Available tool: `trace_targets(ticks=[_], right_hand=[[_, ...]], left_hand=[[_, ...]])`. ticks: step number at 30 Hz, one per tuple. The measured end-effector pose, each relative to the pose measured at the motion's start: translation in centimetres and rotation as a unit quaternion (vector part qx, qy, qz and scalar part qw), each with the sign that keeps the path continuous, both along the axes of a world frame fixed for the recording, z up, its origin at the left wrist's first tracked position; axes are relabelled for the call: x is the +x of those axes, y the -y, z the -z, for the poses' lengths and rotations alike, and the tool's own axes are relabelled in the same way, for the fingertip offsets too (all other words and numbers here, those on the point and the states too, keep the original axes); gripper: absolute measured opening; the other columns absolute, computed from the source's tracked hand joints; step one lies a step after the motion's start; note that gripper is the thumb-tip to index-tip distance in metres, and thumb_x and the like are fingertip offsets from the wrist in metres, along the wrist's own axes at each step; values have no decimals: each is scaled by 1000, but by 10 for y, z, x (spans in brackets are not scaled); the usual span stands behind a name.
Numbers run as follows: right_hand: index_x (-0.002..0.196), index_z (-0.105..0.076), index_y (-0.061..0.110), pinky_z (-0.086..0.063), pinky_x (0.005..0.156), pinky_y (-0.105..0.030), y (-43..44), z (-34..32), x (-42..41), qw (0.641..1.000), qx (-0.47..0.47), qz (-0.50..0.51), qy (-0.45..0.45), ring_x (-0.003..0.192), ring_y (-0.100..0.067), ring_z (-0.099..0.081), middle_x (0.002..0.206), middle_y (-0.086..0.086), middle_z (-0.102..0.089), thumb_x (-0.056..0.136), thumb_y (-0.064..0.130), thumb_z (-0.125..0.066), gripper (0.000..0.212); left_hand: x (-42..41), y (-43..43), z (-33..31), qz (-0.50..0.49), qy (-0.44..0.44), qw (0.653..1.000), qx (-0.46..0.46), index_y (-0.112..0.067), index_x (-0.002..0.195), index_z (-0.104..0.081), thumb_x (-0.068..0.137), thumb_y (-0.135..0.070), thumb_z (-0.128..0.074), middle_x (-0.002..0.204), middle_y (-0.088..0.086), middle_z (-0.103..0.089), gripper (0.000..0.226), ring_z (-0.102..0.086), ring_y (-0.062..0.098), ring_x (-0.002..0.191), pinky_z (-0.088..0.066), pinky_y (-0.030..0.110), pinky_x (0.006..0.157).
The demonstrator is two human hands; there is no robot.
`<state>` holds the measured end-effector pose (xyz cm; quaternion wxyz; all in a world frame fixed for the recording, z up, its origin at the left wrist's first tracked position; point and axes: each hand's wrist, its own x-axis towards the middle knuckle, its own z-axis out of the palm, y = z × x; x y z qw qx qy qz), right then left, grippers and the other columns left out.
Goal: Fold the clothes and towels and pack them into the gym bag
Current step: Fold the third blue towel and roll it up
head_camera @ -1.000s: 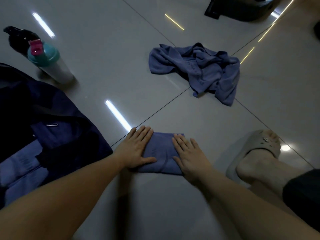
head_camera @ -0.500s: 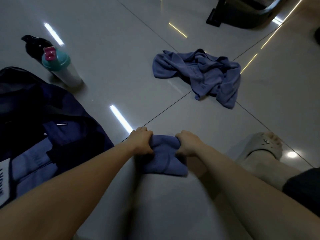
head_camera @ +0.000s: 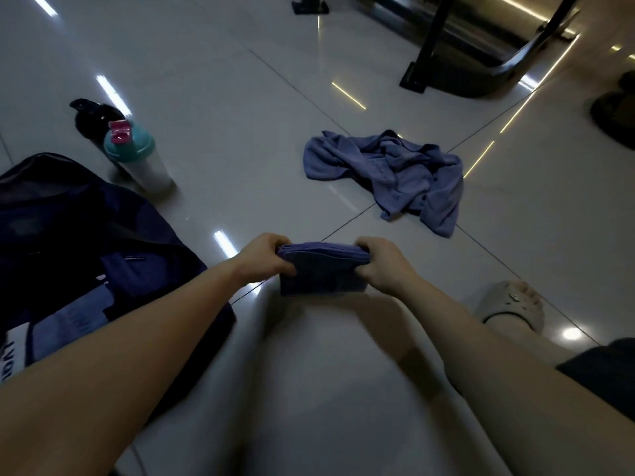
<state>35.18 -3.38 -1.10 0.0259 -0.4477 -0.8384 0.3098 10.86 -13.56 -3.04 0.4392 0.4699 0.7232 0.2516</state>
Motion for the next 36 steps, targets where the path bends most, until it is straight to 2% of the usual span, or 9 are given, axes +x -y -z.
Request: trace_targets(ticks=[3,6,11,16,20,24,29,33,36], right_hand=[[91,-48,21,-37,57,-36,10,-8,-4,994,112,-6,1,69,-31,-53,81,-4,-61,77,13,-68,25],[93,-48,16,-42,58,-38,35,10,-2,981,180,-60,33,75,-35,-56,86,-9,-61,77,14,-65,24],[111,-51,14,-49,72,-44,85,59,29,971,144,-139,127,90,-41,-61,101,-14,-65,75,15,-61,37],[87,-60,17,-50,68,-38,95,69,41,969,151,-169,101,81,-34,-62,85,-7,-67,64,18,-66,23],[96,-72,19,-55,82,-39,89,74,49,970,133,-180,99,95,-30,-66,99,-3,-73,70,27,-59,30],[110,-69,27,-41,91,-38,85,70,50,987,74,-94,110,103,-30,-57,101,-7,-69,84,30,-53,31],[96,-67,23,-47,81,-39,76,70,46,996,-37,-2,79,93,-34,-62,94,-9,-69,92,34,-60,13],[87,-69,15,-47,70,-37,67,75,42,990,-110,77,38,80,-27,-65,80,-3,-68,92,44,-66,29],[96,-72,14,-44,69,-33,61,80,36,988,-109,108,17,87,-27,-66,87,-3,-70,96,45,-60,33]], left_hand=[[-1,9,-3,10,-155,981,118,-17,85,-63,71,-22,-78,86,-1,-63,21,-59,21,78,-49,38,71],[10,34,16,110,-320,910,241,-15,81,-56,68,-30,-62,83,6,-58,21,-55,31,75,-39,35,61],[32,92,65,171,-373,908,81,-22,103,-52,74,-14,-65,95,7,-63,33,-60,32,88,-43,38,67],[43,110,78,207,-398,883,137,-24,102,-64,71,-36,-65,97,-4,-68,33,-62,24,90,-48,37,81],[41,111,79,206,-362,902,114,-26,90,-64,83,-41,-53,94,-3,-67,20,-61,25,91,-48,38,76],[38,100,66,130,-306,941,58,-27,89,-54,92,-46,-54,86,0,-57,20,-58,27,83,-45,36,68],[32,76,57,32,-174,983,-53,-28,77,-62,88,-40,-67,72,-12,-63,17,-62,16,76,-41,29,65],[30,63,58,-40,-111,989,-91,-19,72,-68,86,-39,-71,67,-5,-67,25,-66,13,68,-50,29,65],[30,58,63,-62,-120,985,-110,-19,73,-64,92,-44,-63,75,-1,-67,31,-66,22,77,-49,32,67]])
